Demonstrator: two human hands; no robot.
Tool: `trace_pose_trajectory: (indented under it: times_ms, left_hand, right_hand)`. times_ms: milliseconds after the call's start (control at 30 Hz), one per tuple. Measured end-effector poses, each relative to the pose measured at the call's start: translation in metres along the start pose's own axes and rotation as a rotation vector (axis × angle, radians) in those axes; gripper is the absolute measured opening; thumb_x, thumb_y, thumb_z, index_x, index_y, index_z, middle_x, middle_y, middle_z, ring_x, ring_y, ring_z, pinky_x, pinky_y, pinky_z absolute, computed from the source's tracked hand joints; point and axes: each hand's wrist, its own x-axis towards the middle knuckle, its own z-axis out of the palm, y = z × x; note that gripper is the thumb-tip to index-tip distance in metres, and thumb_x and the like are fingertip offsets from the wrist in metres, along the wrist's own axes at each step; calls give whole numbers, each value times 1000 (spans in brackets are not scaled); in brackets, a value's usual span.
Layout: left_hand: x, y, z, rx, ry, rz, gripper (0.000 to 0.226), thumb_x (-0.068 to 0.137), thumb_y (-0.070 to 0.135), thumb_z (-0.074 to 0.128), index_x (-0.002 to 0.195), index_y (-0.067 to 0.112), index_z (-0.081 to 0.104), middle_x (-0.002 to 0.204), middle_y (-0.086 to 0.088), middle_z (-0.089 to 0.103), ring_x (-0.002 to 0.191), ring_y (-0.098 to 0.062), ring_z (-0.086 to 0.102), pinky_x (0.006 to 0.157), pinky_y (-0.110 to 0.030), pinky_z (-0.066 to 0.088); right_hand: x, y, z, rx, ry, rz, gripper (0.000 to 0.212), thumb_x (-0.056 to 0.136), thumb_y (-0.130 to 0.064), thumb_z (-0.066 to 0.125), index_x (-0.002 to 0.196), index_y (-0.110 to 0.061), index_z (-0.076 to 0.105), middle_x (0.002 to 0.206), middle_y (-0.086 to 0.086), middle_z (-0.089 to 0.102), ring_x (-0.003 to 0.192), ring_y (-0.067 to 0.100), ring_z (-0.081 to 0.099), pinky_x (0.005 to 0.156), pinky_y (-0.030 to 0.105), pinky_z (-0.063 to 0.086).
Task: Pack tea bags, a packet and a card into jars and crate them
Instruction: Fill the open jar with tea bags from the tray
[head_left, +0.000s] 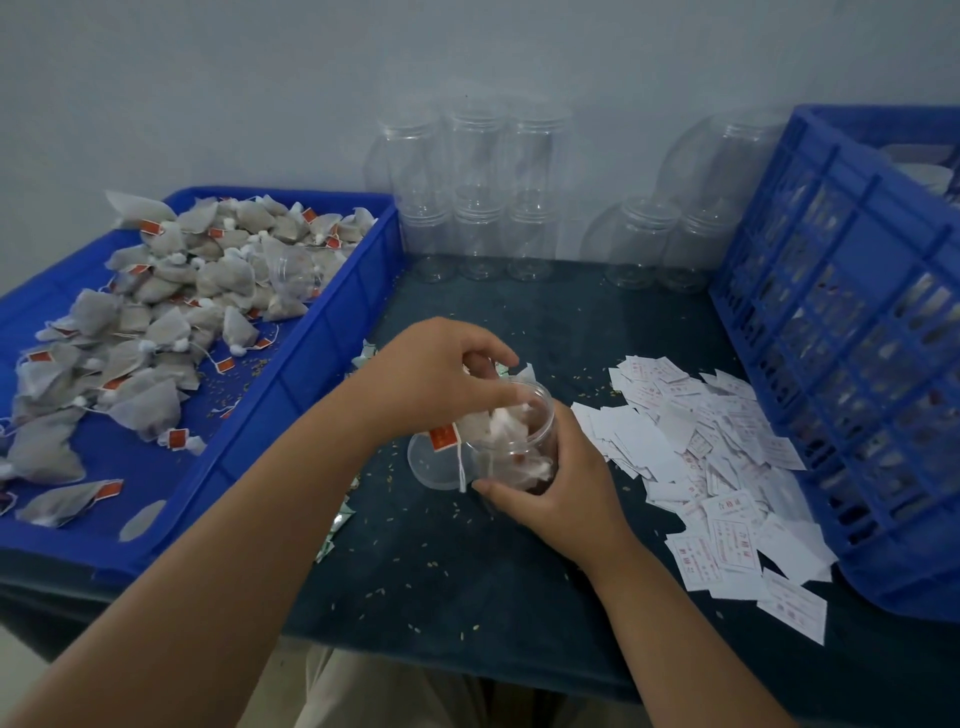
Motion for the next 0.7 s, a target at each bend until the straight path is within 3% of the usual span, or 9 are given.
trace_pose_trajectory:
  times_ms: [67, 167, 233, 333, 433, 567, 633, 700]
  left_hand:
    - [-1, -2, -2, -130, 68, -10, 17, 82, 53, 81, 94, 41, 77, 85, 17, 75, 75, 6, 68, 55, -8, 46]
    - [-5, -4, -6, -310, 169, 10, 8, 86, 43, 82, 84, 36, 80, 80, 15, 76, 67, -1, 70, 54, -10, 49]
    - [-8, -5, -10, -380, 205, 27, 4, 90, 40, 78, 89, 37, 80, 84, 15, 77, 70, -2, 72, 60, -12, 53]
    - [-13, -6, -16, -441, 100, 50, 16, 95, 27, 74, 105, 39, 78, 94, 15, 78, 80, -1, 74, 71, -13, 55]
    - [-15, -5, -10, -198, 16, 93, 30, 92, 16, 75, 113, 37, 75, 97, 20, 77, 82, 2, 72, 67, -10, 50]
    - [-14, 1, 5, 228, -151, 161, 24, 98, 38, 69, 122, 40, 72, 96, 21, 74, 94, 1, 65, 83, -20, 51]
    - [-10, 0, 8, 282, -202, 207, 19, 104, 35, 61, 114, 33, 77, 92, 15, 72, 96, -6, 63, 87, -28, 52]
    - [-4, -1, 13, 169, -167, 216, 18, 103, 29, 62, 109, 34, 78, 92, 17, 75, 94, -6, 68, 87, -29, 55]
  right_hand:
    - [0, 1, 0, 15, 6, 17, 77, 73, -51, 96, 138, -49, 54, 130, -20, 71, 120, 7, 71, 92, 24, 59]
    - [-1, 5, 0, 11, -1, 49, 80, 72, -53, 96, 140, -47, 55, 134, -20, 70, 124, 8, 70, 99, 40, 61]
    - [-1, 7, 0, -2, -2, 49, 85, 71, -54, 96, 144, -43, 55, 137, -21, 68, 129, 7, 67, 104, 46, 60]
    - [-1, 6, 0, -12, 0, 47, 84, 71, -55, 96, 143, -45, 54, 135, -21, 69, 125, 7, 68, 101, 47, 61]
    - [-1, 1, 0, -7, 28, 44, 82, 72, -56, 95, 142, -48, 53, 132, -21, 70, 121, 8, 70, 97, 43, 62]
    - [-2, -3, -2, 3, 59, 19, 79, 74, -51, 96, 140, -51, 54, 134, -19, 71, 121, 10, 71, 95, 39, 61]
    - [-1, -3, -3, 1, 67, 9, 77, 72, -50, 96, 137, -49, 55, 132, -18, 71, 120, 10, 72, 95, 40, 62]
    - [-1, -3, -5, 21, 82, 7, 77, 71, -50, 96, 137, -48, 56, 132, -18, 71, 120, 9, 72, 95, 35, 61]
